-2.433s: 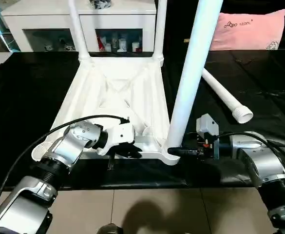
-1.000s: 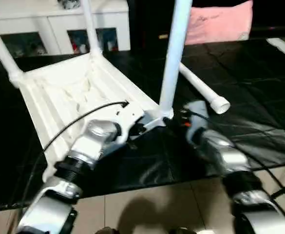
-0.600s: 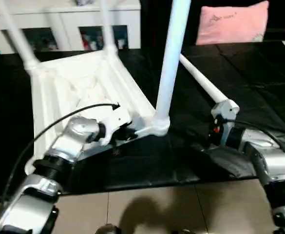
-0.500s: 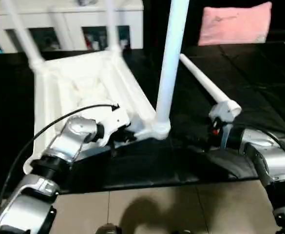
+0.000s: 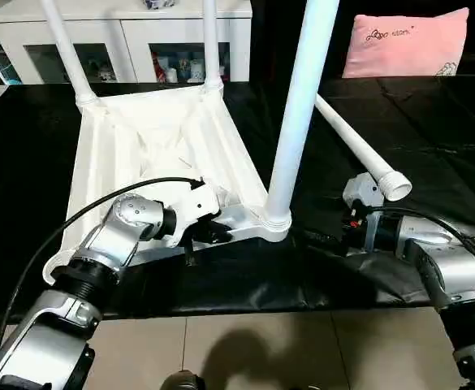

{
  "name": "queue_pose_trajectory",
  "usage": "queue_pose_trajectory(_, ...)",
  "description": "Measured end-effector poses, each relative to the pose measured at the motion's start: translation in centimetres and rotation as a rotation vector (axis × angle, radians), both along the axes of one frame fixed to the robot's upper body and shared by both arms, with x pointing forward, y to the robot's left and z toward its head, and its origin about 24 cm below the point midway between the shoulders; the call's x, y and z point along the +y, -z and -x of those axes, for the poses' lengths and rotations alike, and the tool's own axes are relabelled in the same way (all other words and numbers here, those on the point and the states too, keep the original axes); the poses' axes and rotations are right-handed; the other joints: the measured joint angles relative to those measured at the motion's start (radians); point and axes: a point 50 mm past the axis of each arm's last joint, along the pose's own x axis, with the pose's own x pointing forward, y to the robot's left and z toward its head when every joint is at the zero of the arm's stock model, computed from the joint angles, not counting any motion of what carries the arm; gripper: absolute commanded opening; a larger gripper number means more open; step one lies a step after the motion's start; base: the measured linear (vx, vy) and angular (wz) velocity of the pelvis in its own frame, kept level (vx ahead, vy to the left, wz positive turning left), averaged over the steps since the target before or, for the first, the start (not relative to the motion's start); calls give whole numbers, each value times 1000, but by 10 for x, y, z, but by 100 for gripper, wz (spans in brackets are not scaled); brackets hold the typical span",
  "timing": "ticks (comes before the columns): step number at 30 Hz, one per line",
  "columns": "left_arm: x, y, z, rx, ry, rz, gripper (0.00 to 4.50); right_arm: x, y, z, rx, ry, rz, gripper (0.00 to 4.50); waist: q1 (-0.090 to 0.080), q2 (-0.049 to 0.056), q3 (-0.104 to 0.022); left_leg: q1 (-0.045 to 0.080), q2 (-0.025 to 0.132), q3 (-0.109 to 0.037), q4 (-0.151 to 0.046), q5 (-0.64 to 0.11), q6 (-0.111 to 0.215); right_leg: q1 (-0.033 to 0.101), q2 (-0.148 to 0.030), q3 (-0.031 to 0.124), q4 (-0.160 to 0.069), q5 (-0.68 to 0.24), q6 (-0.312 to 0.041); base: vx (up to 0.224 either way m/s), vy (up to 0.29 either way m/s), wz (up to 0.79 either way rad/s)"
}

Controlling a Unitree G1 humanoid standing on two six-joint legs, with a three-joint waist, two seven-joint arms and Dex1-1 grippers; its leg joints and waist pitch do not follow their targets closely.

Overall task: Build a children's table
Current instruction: Rotate leg to tighten

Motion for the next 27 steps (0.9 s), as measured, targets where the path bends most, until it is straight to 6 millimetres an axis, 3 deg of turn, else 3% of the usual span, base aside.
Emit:
queue_pose_trajectory(12, 0, 0, 0, 0, 0, 0, 0, 0, 0, 0, 0, 0, 0, 447, 0, 0, 0, 0, 0, 0, 0, 0, 0, 0, 0, 0, 0, 0, 0, 0, 0, 0)
queue_pose_trajectory(16, 5, -1, 5, 27, 86, -23, 0, 8, 5, 1, -6, -139, 83, 447, -2, -1, 0, 0, 1, 0, 2, 0, 0, 0, 1, 0, 1, 0, 0, 0, 0, 0)
queue_pose_trajectory(19, 0, -3, 12, 44, 176, -36, 0, 27, 11, 4, -9, -271, 113, 447, 11, -1, 0, -1, 1, 0, 1, 0, 0, 0, 0, -1, 2, -2, 2, 0, 0, 0)
queue_pose_trajectory(22, -6, -3, 16, 48, 238, -43, 0, 33, 13, 6, -11, -312, 116, 447, 34, -1, 0, -2, 1, 2, 4, 1, 1, 1, -2, -1, 2, -2, 1, 0, 0, 0)
queue_pose_trajectory(27, -7, -2, 18, 61, 271, -52, 0, 32, 14, 6, -7, -319, 117, 447, 22, -1, 0, 0, 1, 3, 8, 1, 2, 4, -2, 1, 4, -2, 1, 0, 0, 0)
